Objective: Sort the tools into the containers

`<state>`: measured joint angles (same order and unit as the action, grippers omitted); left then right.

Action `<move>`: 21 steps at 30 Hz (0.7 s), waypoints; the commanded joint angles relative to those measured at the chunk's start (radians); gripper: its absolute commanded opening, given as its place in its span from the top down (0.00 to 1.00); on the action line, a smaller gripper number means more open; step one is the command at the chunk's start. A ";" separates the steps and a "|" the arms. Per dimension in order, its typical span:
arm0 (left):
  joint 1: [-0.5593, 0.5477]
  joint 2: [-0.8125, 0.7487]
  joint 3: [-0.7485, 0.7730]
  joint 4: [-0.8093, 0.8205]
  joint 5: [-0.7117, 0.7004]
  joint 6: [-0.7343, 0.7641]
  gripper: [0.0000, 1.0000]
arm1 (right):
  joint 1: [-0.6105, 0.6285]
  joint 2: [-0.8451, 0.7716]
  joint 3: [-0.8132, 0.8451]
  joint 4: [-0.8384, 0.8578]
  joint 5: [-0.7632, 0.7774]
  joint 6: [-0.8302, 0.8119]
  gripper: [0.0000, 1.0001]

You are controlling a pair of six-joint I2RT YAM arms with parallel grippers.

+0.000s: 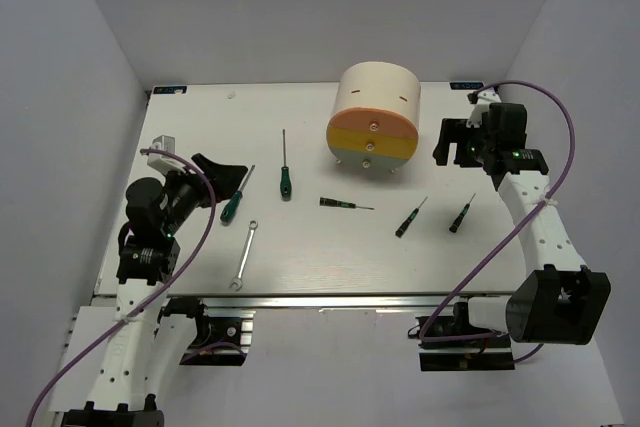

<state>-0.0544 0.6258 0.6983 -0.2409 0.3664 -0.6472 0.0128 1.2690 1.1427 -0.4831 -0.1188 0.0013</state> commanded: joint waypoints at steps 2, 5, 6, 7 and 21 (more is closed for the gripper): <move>0.005 0.008 -0.002 0.026 0.057 -0.020 0.02 | -0.002 -0.010 0.035 0.009 -0.076 -0.062 0.11; 0.004 0.021 -0.006 0.051 0.081 -0.038 0.02 | -0.002 -0.049 0.003 0.024 -0.267 -0.217 0.11; 0.004 0.026 -0.010 0.057 0.088 -0.045 0.04 | -0.001 -0.060 -0.014 0.024 -0.392 -0.262 0.11; 0.004 0.031 -0.014 0.067 0.094 -0.057 0.11 | -0.001 -0.078 -0.018 0.018 -0.453 -0.306 0.11; -0.323 0.415 0.141 0.195 -0.043 -0.124 0.41 | 0.084 -0.053 0.028 0.069 -0.481 -0.088 0.15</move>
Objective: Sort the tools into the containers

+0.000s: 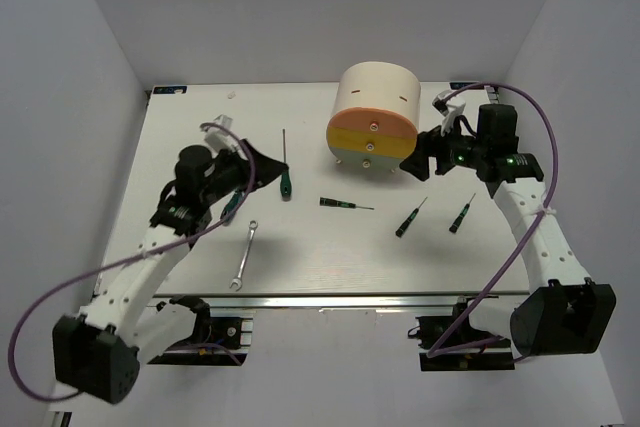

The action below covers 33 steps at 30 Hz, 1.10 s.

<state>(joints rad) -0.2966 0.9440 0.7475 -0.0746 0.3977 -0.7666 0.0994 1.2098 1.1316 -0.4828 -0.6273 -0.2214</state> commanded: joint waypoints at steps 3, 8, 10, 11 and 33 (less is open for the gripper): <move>-0.179 0.206 0.206 -0.002 -0.143 0.000 0.37 | -0.003 0.019 0.069 0.092 0.067 0.214 0.39; -0.262 0.384 0.312 0.054 -0.221 -0.040 0.36 | -0.003 0.028 0.126 0.096 0.092 0.321 0.76; -0.282 0.436 0.374 0.062 -0.252 -0.066 0.36 | -0.003 0.034 0.146 0.096 0.113 0.329 0.61; -0.303 0.487 0.392 0.074 -0.276 -0.071 0.36 | -0.003 0.036 0.149 0.098 0.123 0.333 0.57; -0.424 0.926 0.814 0.137 -0.490 -0.048 0.47 | -0.038 -0.003 0.066 0.171 0.141 0.350 0.46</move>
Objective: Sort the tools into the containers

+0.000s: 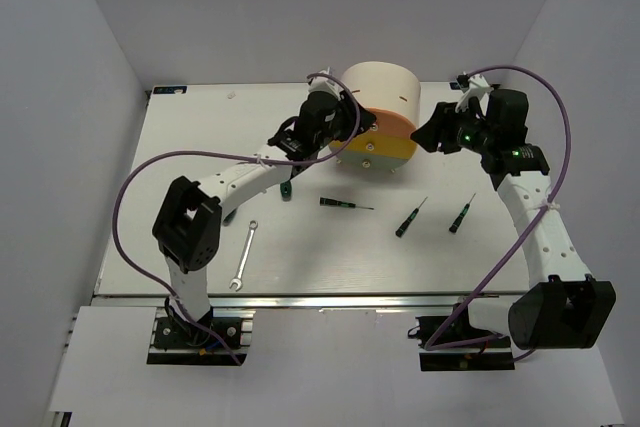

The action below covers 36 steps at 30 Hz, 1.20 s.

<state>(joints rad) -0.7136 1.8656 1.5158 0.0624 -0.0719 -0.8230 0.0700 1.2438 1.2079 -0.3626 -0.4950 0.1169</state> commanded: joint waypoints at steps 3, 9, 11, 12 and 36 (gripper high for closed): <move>-0.015 0.033 0.084 -0.007 -0.014 0.005 0.47 | -0.013 -0.043 -0.022 0.057 0.010 0.010 0.46; -0.033 0.064 0.124 -0.052 -0.026 0.008 0.50 | -0.021 -0.047 -0.031 0.060 0.003 0.013 0.46; -0.038 0.063 0.126 -0.056 -0.034 0.008 0.51 | -0.021 -0.047 -0.039 0.067 0.003 0.013 0.46; -0.038 0.064 0.126 -0.056 -0.042 0.010 0.52 | -0.022 -0.050 -0.041 0.067 0.001 0.015 0.46; -0.063 0.107 0.187 -0.108 -0.094 0.013 0.80 | -0.024 -0.081 -0.087 0.077 0.001 0.027 0.46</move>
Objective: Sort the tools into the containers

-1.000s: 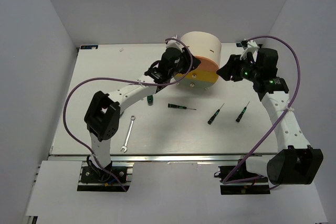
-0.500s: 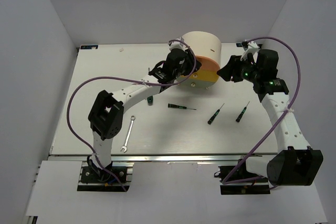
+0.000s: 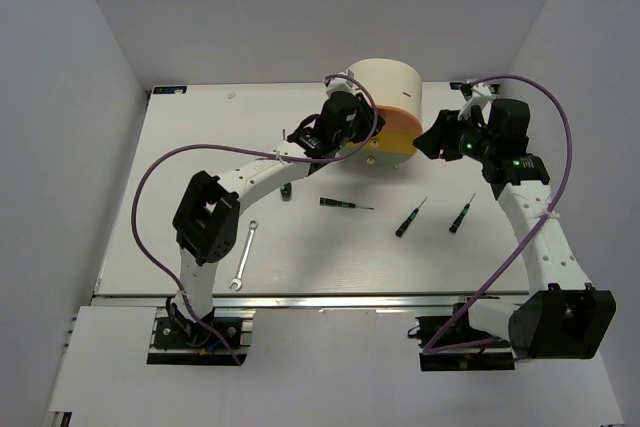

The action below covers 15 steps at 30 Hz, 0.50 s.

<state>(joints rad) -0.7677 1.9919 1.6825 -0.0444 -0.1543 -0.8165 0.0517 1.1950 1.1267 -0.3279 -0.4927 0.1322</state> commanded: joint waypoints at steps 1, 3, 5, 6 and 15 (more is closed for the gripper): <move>-0.010 -0.027 0.014 0.001 -0.011 0.008 0.82 | -0.006 -0.032 -0.008 0.043 -0.001 0.012 0.47; -0.013 -0.048 -0.013 0.003 -0.011 0.013 0.85 | -0.006 -0.038 -0.013 0.043 0.000 0.010 0.47; -0.019 -0.096 -0.059 0.008 -0.011 0.017 0.86 | -0.006 -0.044 -0.019 0.043 0.002 0.009 0.47; -0.022 -0.113 -0.076 0.006 -0.013 0.028 0.88 | -0.006 -0.048 -0.022 0.041 0.002 0.010 0.46; -0.062 -0.332 -0.344 0.037 0.030 0.024 0.90 | -0.006 -0.055 -0.051 0.035 0.008 0.009 0.46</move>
<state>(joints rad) -0.8169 1.7584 1.3972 -0.0193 -0.1448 -0.8013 0.0517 1.1656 1.0863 -0.3172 -0.4923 0.1322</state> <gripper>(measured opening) 0.360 0.536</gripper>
